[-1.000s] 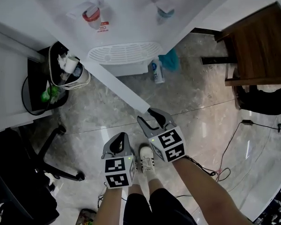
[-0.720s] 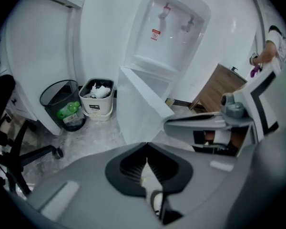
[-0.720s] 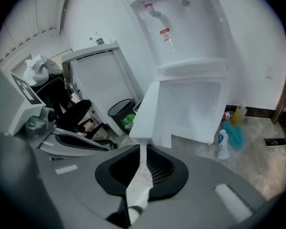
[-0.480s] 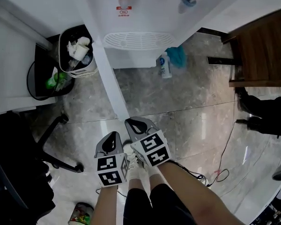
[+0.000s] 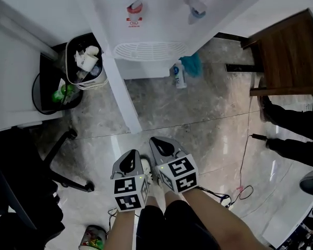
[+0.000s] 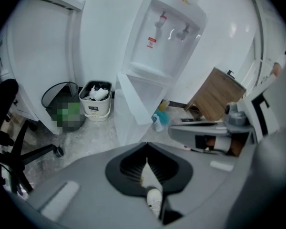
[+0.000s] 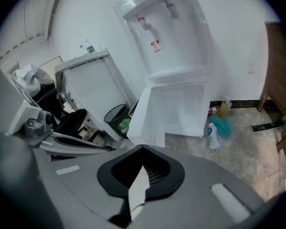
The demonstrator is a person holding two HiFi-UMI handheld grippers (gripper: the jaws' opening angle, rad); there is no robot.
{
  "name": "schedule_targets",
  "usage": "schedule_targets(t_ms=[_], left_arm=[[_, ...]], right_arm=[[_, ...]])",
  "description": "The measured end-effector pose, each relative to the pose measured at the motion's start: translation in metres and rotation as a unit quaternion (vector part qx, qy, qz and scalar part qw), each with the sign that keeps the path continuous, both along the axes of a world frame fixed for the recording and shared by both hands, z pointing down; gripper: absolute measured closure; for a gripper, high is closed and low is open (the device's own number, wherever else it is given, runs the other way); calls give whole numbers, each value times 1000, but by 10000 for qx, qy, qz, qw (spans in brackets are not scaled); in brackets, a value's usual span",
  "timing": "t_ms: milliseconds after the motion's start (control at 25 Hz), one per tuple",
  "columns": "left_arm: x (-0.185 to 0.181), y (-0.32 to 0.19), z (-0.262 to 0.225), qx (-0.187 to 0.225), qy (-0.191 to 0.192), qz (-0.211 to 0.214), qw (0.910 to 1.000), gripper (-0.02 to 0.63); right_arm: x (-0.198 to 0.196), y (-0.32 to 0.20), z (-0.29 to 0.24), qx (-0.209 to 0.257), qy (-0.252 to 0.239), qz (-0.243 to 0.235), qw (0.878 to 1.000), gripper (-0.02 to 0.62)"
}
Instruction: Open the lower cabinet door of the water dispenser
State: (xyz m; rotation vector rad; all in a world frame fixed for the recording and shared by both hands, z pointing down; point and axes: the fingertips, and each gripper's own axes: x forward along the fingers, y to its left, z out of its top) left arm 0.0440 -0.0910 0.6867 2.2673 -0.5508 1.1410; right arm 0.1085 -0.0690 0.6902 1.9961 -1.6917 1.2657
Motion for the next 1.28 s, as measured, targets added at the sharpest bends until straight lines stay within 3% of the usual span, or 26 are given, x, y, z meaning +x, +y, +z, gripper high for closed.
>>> schedule_targets(t_ms=[440,1280], left_arm=[[-7,40,-84,-324,35,247,9992,600],[1,39,-74,-362,-76,309,9988,600]], right_arm=[[1,65,-101,187,-30,603,9980,598],[14,72,-90,-32,98,663,9977,600]])
